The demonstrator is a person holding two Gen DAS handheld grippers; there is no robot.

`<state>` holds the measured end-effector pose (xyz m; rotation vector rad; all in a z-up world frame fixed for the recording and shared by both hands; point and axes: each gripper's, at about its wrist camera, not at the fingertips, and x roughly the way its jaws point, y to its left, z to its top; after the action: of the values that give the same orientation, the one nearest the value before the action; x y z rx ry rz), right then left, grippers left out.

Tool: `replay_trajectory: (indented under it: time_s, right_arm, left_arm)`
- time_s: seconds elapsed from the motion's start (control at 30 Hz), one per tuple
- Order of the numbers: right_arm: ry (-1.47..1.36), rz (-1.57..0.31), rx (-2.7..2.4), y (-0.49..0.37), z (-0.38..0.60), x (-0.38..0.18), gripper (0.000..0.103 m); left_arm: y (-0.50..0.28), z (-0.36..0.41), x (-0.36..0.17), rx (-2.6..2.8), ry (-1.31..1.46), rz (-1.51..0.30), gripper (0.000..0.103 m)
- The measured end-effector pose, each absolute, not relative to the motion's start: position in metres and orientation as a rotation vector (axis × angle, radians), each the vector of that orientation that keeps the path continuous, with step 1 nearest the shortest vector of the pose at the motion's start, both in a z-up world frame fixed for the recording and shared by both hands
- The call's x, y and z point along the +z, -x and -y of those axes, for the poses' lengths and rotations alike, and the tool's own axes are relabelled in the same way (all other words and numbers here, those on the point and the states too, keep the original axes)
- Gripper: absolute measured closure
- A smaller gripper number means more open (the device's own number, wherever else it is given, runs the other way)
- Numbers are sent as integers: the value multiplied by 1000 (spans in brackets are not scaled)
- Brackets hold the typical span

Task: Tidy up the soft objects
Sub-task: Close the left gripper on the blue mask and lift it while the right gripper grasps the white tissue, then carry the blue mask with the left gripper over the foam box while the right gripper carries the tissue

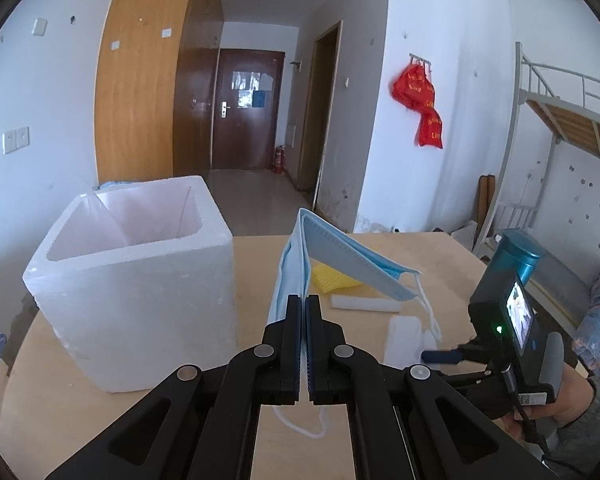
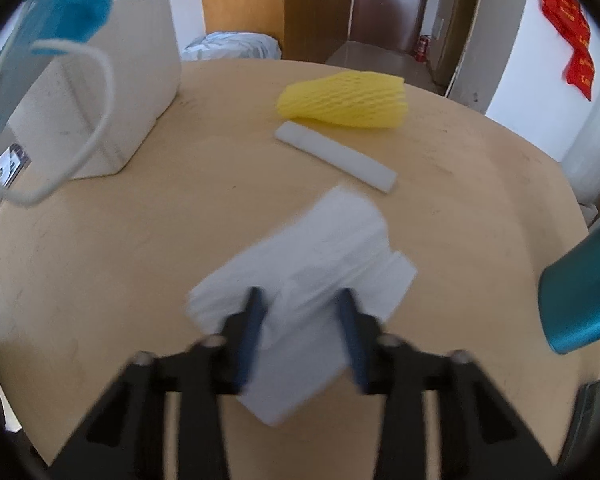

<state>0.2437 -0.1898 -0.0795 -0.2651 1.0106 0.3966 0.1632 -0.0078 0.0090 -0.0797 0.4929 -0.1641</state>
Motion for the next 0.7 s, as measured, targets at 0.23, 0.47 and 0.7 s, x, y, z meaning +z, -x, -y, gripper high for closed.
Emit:
replay_trajectory:
  time_s: [0.23, 0.47, 0.7]
  right_arm:
    - [242, -976, 412, -232, 192, -65, 92]
    - [198, -879, 450, -214, 188, -25, 92]
    - [196, -774, 538, -199, 161, 12, 92]
  left_arm:
    - [-159, 1, 13, -160, 95, -481, 101]
    - [-140, -12, 21, -145, 112, -455, 101]
    - [-118, -27, 31, -106, 126, -430, 101]
